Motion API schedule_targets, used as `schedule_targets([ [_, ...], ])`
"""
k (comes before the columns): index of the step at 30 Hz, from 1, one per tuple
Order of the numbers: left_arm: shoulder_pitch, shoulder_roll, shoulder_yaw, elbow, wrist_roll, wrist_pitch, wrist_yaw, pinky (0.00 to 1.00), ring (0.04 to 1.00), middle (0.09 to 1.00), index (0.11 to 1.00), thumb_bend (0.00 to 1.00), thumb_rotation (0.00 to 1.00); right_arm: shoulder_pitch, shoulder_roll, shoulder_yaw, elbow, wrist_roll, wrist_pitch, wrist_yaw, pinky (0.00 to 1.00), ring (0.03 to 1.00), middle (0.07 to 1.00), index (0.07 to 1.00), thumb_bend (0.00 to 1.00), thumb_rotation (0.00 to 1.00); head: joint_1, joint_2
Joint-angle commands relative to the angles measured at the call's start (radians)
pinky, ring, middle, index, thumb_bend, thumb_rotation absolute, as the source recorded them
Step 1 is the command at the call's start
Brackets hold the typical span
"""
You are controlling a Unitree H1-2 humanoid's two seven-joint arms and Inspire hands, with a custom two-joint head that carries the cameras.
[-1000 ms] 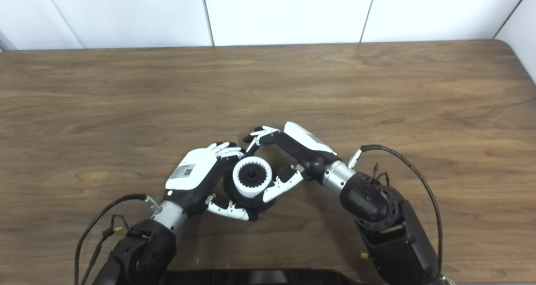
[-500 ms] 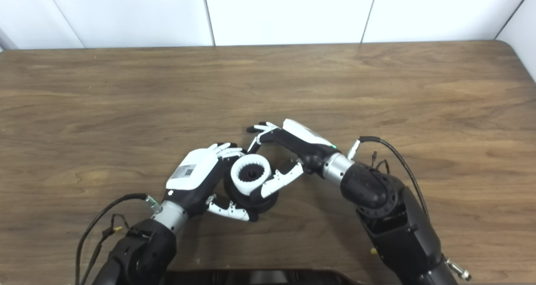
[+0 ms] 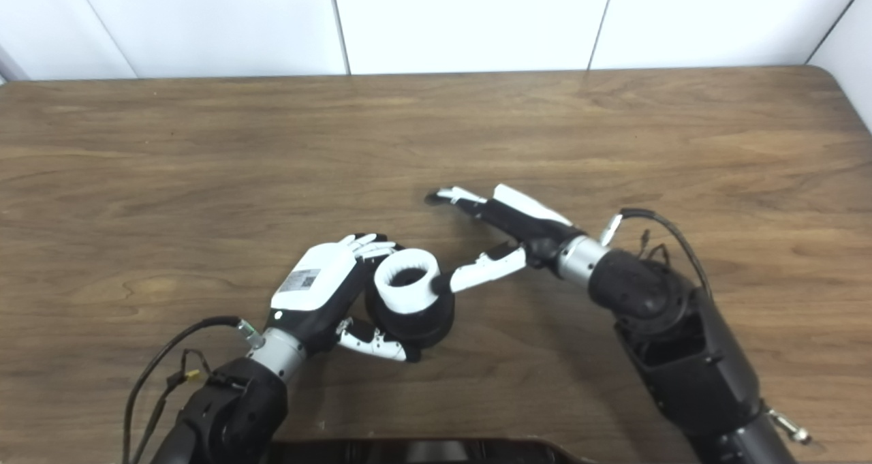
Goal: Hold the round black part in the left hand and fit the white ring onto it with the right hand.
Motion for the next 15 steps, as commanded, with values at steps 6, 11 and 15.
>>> schedule_targets([
  [6, 0.014, 0.014, -0.016, 0.016, 0.014, 0.002, -0.045, 0.94, 0.915, 0.838, 0.486, 0.52, 0.06, -0.039, -0.037, 0.011, -0.053, -0.02, -0.006, -0.003, 1.0, 1.0, 1.0, 1.0, 1.0, 0.51, 0.006, 0.008],
  [11, 0.014, 0.013, -0.016, 0.015, 0.016, 0.007, -0.05, 0.94, 0.923, 0.841, 0.486, 0.52, 0.06, -0.039, -0.04, 0.03, -0.056, -0.045, -0.006, -0.005, 1.0, 1.0, 1.0, 0.998, 1.0, 0.47, 0.003, 0.008],
  [15, 0.014, 0.011, -0.015, 0.019, 0.012, 0.005, -0.044, 0.94, 0.924, 0.84, 0.486, 0.52, 0.06, -0.042, -0.04, 0.03, -0.054, -0.049, -0.008, -0.005, 1.0, 1.0, 1.0, 0.993, 1.0, 0.47, 0.005, 0.007],
])
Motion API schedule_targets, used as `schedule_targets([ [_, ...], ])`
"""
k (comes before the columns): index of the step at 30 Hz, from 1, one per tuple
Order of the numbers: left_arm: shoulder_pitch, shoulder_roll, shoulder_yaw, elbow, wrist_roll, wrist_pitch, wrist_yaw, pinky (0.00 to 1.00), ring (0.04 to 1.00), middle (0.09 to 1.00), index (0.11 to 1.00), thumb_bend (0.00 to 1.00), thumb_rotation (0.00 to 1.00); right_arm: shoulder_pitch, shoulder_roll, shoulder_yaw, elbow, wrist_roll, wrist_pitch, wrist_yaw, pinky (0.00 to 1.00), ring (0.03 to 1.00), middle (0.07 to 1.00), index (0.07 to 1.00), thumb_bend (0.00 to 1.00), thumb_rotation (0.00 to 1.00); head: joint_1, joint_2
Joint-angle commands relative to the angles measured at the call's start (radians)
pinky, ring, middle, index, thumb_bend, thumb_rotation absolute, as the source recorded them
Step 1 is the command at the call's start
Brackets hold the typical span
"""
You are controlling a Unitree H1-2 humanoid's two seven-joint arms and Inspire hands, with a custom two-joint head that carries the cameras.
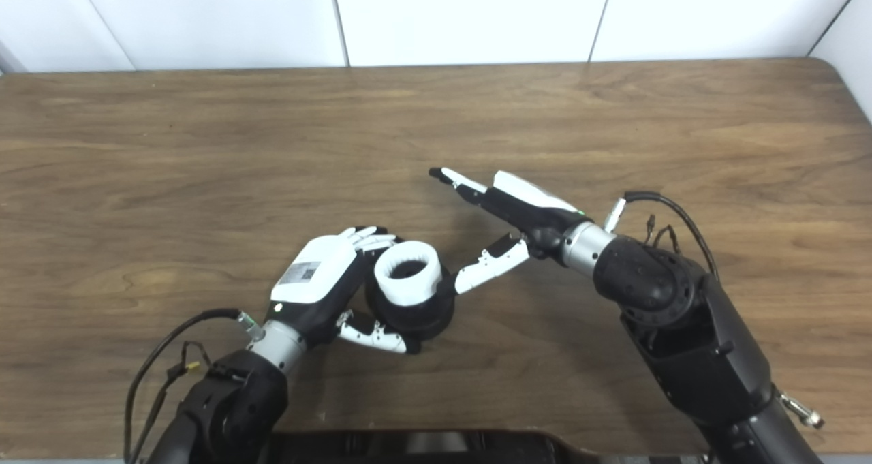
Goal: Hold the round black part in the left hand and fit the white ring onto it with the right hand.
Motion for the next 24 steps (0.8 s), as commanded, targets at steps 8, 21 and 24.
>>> schedule_targets([
  [8, 0.014, 0.009, -0.01, 0.021, 0.004, 0.008, -0.042, 0.93, 0.906, 0.836, 0.491, 0.52, 0.06, -0.035, -0.02, -0.009, -0.038, -0.004, -0.008, -0.008, 1.0, 1.0, 1.0, 0.981, 1.0, 0.49, -0.001, 0.002],
  [21, 0.009, -0.036, 0.003, 0.0, 0.163, 0.049, -0.066, 0.79, 0.861, 0.863, 0.796, 0.91, 0.32, -0.035, -0.017, -0.004, -0.027, -0.015, -0.005, -0.005, 1.0, 1.0, 1.0, 0.967, 1.0, 0.5, -0.004, 0.001],
  [24, 0.011, -0.054, 0.019, -0.003, 0.16, 0.056, -0.062, 0.76, 0.83, 0.846, 0.813, 0.96, 0.32, -0.034, -0.02, 0.001, -0.025, -0.027, -0.008, -0.008, 1.0, 1.0, 1.0, 0.963, 1.0, 0.51, -0.004, 0.002],
])
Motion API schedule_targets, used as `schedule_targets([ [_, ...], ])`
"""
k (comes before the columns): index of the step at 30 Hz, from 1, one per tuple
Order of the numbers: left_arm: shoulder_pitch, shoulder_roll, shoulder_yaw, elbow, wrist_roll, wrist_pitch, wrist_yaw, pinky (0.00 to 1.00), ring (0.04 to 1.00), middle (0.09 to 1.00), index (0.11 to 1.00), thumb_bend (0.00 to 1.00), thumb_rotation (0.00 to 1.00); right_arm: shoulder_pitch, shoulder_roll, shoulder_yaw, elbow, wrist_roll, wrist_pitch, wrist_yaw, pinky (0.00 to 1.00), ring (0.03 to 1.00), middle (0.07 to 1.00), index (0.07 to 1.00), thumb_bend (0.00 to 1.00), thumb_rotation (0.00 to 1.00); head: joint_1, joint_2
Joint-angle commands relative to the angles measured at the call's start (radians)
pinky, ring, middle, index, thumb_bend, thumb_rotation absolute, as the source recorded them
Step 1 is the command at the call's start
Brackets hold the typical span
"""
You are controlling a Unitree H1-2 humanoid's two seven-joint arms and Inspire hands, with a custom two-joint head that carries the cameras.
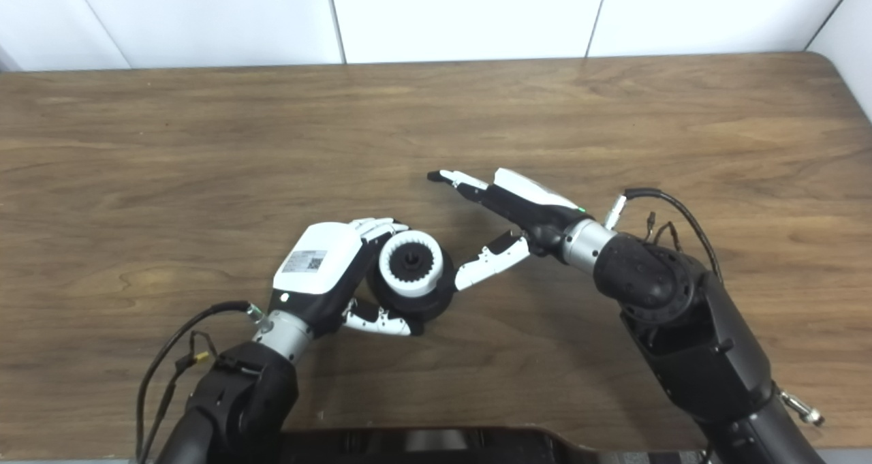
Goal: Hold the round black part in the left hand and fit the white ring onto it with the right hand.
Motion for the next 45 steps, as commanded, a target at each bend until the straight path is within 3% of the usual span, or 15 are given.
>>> schedule_targets([
  [1, 0.017, -0.006, 0.013, 0.007, -0.003, 0.042, -0.051, 0.74, 0.81, 0.836, 0.824, 0.99, 0.33, -0.033, -0.018, -0.005, -0.025, -0.008, -0.008, -0.009, 1.0, 1.0, 1.0, 0.961, 1.0, 0.52, -0.002, 0.0],
  [4, 0.015, -0.019, 0.024, 0.008, 0.0, 0.049, -0.06, 0.71, 0.769, 0.806, 0.825, 1.0, 0.33, -0.029, -0.018, -0.005, -0.026, -0.009, -0.006, -0.008, 1.0, 1.0, 1.0, 0.957, 1.0, 0.52, -0.004, 0.001],
  [9, 0.011, -0.031, 0.032, 0.001, 0.004, 0.068, -0.096, 0.75, 0.783, 0.803, 0.83, 1.0, 0.33, -0.024, -0.019, -0.008, -0.027, -0.009, -0.005, -0.005, 1.0, 1.0, 1.0, 0.952, 1.0, 0.5, -0.003, 0.001],
  [17, 0.008, -0.033, 0.041, -0.015, 0.01, 0.069, -0.146, 0.85, 0.871, 0.866, 0.843, 1.0, 0.37, -0.02, -0.023, -0.011, -0.024, -0.006, -0.013, -0.012, 1.0, 1.0, 0.994, 0.952, 1.0, 0.52, -0.004, -0.004],
  [21, -0.011, -0.026, 0.057, -0.053, -0.018, 0.083, -0.226, 0.89, 0.896, 0.889, 0.885, 1.0, 0.4, -0.02, -0.026, -0.021, -0.029, 0.009, -0.009, -0.01, 1.0, 1.0, 1.0, 0.969, 1.0, 0.51, -0.004, -0.007],
  [22, -0.021, -0.019, 0.061, -0.068, -0.022, 0.094, -0.269, 0.95, 0.922, 0.916, 0.916, 1.0, 0.4, -0.021, -0.028, -0.022, -0.029, 0.012, -0.008, -0.009, 1.0, 1.0, 1.0, 0.972, 1.0, 0.51, -0.003, -0.009],
  [25, -0.052, 0.001, 0.069, -0.103, -0.04, 0.12, -0.38, 1.0, 0.992, 0.989, 0.99, 1.0, 0.43, -0.023, -0.031, -0.025, -0.028, 0.015, -0.008, -0.009, 1.0, 1.0, 1.0, 0.979, 1.0, 0.5, -0.003, -0.009],
  [30, -0.097, 0.038, 0.105, -0.135, -0.081, 0.15, -0.476, 1.0, 1.0, 1.0, 1.0, 1.0, 0.43, -0.025, -0.032, -0.028, -0.025, 0.014, -0.02, -0.019, 0.98, 1.0, 1.0, 0.975, 1.0, 0.51, -0.004, -0.013],
  [41, -0.132, 0.087, 0.216, -0.178, -0.154, 0.157, -0.451, 1.0, 1.0, 1.0, 1.0, 1.0, 0.5, -0.001, -0.038, -0.068, -0.038, 0.043, -0.017, -0.03, 0.97, 1.0, 1.0, 0.976, 1.0, 0.52, -0.007, -0.02],
  [45, -0.138, 0.085, 0.27, -0.195, -0.222, 0.173, -0.424, 1.0, 1.0, 1.0, 1.0, 1.0, 0.59, 0.043, -0.016, -0.123, -0.057, 0.076, -0.004, -0.062, 0.97, 1.0, 0.996, 0.979, 1.0, 0.57, -0.012, -0.027],
])
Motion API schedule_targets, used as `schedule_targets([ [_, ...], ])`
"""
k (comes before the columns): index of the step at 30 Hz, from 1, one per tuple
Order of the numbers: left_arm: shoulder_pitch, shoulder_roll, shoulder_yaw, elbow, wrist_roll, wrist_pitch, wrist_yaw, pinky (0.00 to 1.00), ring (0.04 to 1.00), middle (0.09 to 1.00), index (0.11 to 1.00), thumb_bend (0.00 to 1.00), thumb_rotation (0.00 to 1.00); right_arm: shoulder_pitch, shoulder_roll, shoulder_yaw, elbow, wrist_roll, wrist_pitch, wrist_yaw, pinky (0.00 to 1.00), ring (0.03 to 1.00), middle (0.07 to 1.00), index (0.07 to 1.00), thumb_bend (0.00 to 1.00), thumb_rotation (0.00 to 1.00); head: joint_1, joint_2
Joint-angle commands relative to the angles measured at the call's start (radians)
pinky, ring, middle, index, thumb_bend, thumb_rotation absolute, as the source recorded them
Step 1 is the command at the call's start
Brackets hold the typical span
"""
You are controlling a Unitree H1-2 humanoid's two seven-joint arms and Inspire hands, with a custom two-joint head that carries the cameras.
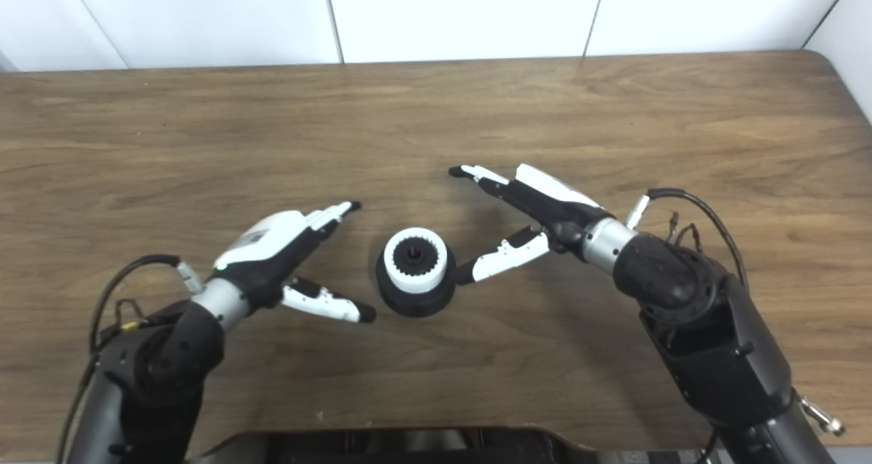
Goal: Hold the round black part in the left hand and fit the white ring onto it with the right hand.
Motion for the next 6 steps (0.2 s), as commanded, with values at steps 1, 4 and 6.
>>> schedule_targets([
  [1, -0.033, -0.007, 0.043, -0.049, -0.072, -0.004, 0.064, 1.0, 1.0, 1.0, 1.0, 1.0, 0.61, 0.004, 0.016, -0.048, -0.049, 0.01, 0.001, -0.054, 0.94, 0.989, 0.981, 0.973, 1.0, 0.6, -0.003, 0.0],
  [4, -0.007, -0.057, 0.124, -0.037, -0.214, -0.036, 0.18, 0.93, 1.0, 1.0, 1.0, 1.0, 0.63, 0.047, 0.075, -0.125, -0.06, 0.016, 0.005, -0.083, 0.86, 0.938, 0.954, 0.959, 1.0, 0.65, -0.007, -0.005],
  [6, 0.012, -0.089, 0.17, -0.02, -0.309, -0.069, 0.259, 0.89, 1.0, 1.0, 0.99, 0.98, 0.65, 0.072, 0.118, -0.18, -0.069, 0.028, 0.005, -0.089, 0.85, 0.927, 0.953, 0.958, 0.92, 0.68, -0.012, -0.008],
])
